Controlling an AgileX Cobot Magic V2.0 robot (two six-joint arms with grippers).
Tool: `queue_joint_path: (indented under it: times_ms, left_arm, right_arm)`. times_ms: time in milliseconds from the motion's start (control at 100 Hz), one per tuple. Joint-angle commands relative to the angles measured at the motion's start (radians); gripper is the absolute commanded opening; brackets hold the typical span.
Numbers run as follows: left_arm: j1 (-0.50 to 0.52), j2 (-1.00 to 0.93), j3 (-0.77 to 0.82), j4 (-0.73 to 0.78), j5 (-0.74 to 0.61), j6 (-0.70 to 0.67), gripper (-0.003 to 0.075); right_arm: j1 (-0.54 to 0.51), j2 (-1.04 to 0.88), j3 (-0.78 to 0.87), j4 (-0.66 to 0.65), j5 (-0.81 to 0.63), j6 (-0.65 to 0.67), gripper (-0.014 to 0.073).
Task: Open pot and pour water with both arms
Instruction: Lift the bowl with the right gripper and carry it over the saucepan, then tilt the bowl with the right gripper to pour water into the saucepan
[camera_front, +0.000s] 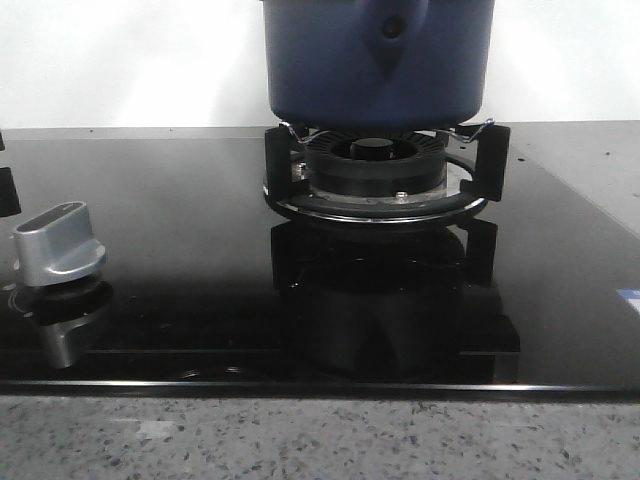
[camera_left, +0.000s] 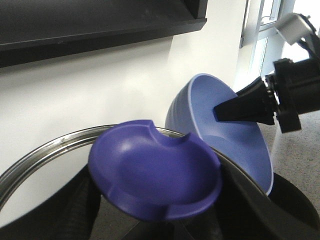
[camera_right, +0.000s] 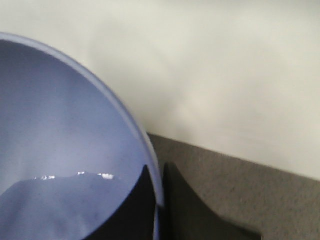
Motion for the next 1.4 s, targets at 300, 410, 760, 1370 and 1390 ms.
queue_joint_path:
  times_ms: [300,410,760,1370,1390]
  left_arm:
    - [0.001,-0.051,-0.033,-0.094,0.004,-0.01,0.0245]
    - [0.001,-0.051,-0.033,-0.094,0.004,-0.01,0.0245]
    - [0.001,-0.051,-0.033,-0.094,0.004,-0.01,0.0245]
    - [0.001,-0.051,-0.033,-0.094,0.004,-0.01,0.0245]
    - [0.001,-0.051,-0.033,-0.094,0.004,-0.01,0.0245]
  right_arm:
    - [0.004,-0.135,0.317,-0.163,-0.699,-0.013,-0.0046]
    - [0.004,-0.135,0.384,-0.163,-0.838,-0.047,-0.0046]
    - [-0.003,-0.133,0.426,-0.157,-0.985,-0.069,-0.0046]
    - [-0.007,-0.13,0.538,-0.084,-1.314,-0.069,-0.0046]
    - [-0.007,-0.13,0.538,-0.084,-1.324,-0.069,-0.0046]
